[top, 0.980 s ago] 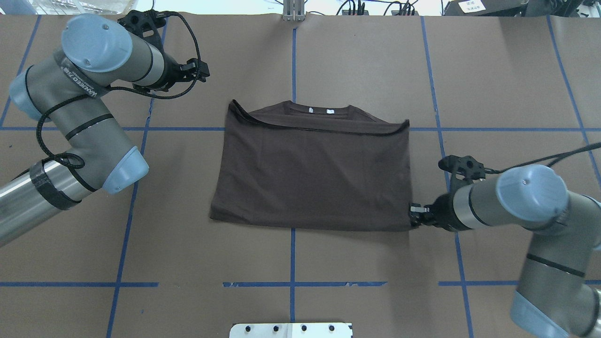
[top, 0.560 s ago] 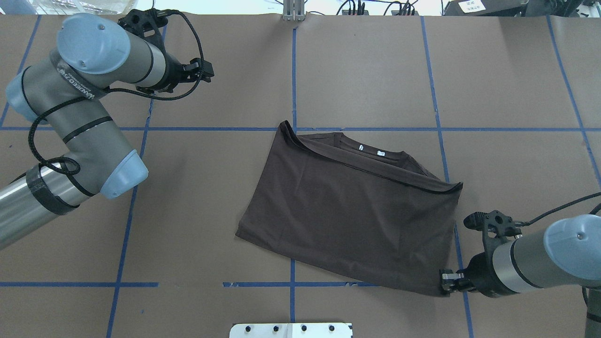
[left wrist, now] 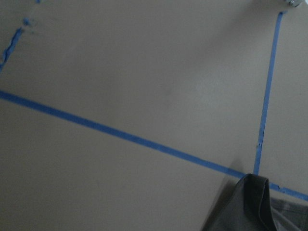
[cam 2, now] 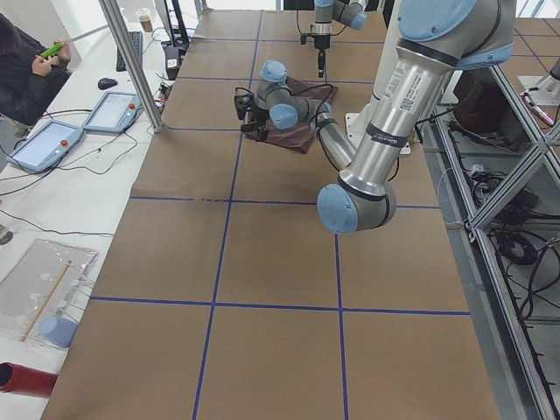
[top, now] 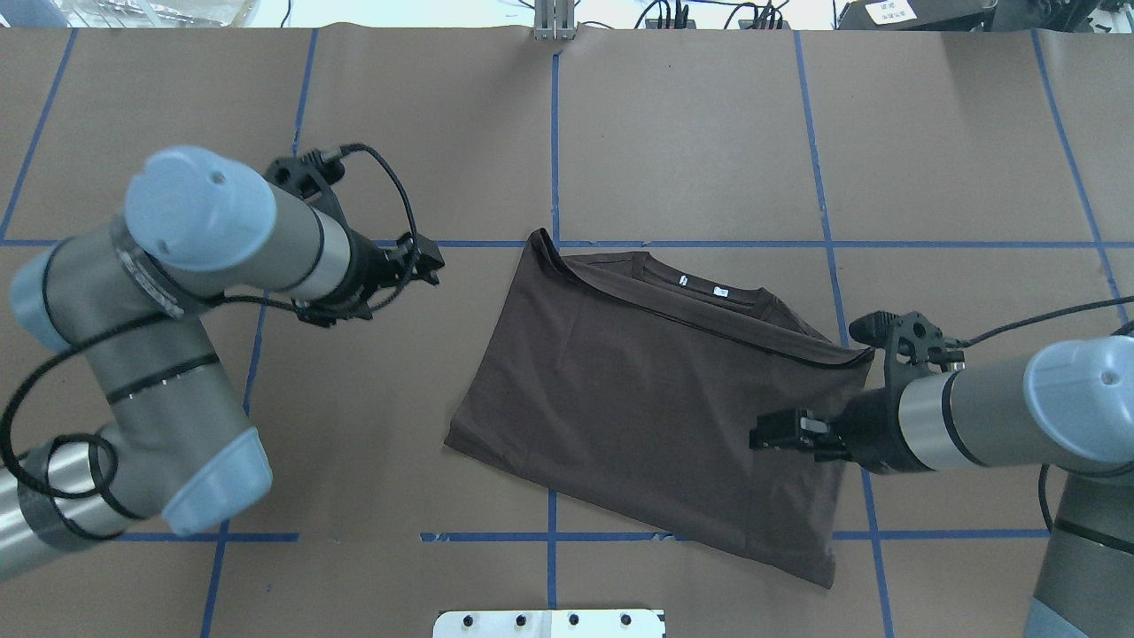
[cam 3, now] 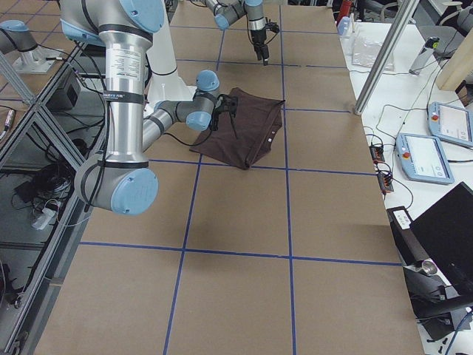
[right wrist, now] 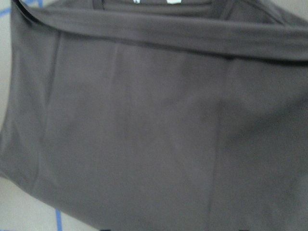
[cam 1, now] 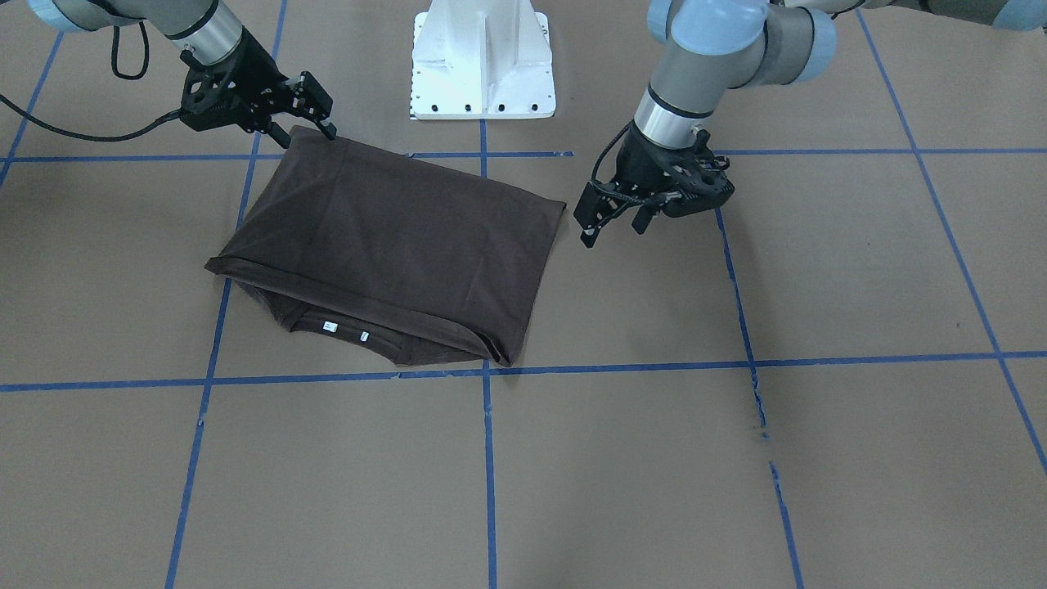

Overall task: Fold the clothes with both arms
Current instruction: 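Move the right gripper to the folded edge while the left gripper approaches the shirt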

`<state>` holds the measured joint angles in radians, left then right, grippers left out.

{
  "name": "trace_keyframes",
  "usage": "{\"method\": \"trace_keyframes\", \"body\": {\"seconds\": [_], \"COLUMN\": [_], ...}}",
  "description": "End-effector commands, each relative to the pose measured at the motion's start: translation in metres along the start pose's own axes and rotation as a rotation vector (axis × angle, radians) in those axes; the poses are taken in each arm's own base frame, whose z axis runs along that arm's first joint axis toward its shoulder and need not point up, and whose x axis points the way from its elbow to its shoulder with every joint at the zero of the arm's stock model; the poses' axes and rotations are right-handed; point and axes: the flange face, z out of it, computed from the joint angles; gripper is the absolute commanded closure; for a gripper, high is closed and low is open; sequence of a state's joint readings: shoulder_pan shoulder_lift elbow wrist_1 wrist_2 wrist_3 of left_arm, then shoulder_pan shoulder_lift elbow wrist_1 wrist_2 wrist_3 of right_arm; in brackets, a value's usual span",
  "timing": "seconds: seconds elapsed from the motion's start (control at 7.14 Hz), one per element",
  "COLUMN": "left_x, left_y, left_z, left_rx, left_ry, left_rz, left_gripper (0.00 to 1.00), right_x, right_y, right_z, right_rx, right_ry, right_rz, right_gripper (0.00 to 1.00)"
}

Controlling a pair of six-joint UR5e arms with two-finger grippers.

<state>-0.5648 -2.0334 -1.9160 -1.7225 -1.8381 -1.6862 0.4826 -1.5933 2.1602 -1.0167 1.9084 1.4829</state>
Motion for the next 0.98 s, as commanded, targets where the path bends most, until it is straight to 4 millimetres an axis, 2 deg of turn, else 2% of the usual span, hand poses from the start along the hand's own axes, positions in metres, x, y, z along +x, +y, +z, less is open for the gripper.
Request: {"method": "trace_keyframes", "body": {"seconds": [0.0, 0.14, 0.28, 0.56, 0.84], "left_x": [-0.005, 0.012, 0.013, 0.005, 0.005], "left_y": [0.078, 0.08, 0.08, 0.09, 0.093], "left_z": [0.055, 0.074, 0.085, 0.094, 0.094], "left_rx": [-0.014, -0.01, -0.004, 0.002, 0.001], "left_ry": [-0.102, -0.121, -0.134, -0.149, -0.151], "left_rz": [-0.086, -0.091, -0.112, -0.103, -0.104], "left_gripper": [0.16, 0.18, 0.26, 0.36, 0.36], "right_x": [-0.023, -0.029, -0.03, -0.035, -0.035], "right_y": [-0.044, -0.055, -0.057, -0.058, -0.059], "right_z": [-0.015, -0.015, -0.013, -0.015, -0.016], "right_rx": [0.114, 0.132, 0.135, 0.136, 0.139], "right_ry": [-0.05, -0.058, -0.058, -0.068, -0.069], "right_rz": [0.012, 0.013, 0.014, 0.012, 0.013], "right_gripper": [0.0, 0.0, 0.0, 0.0, 0.0]}}
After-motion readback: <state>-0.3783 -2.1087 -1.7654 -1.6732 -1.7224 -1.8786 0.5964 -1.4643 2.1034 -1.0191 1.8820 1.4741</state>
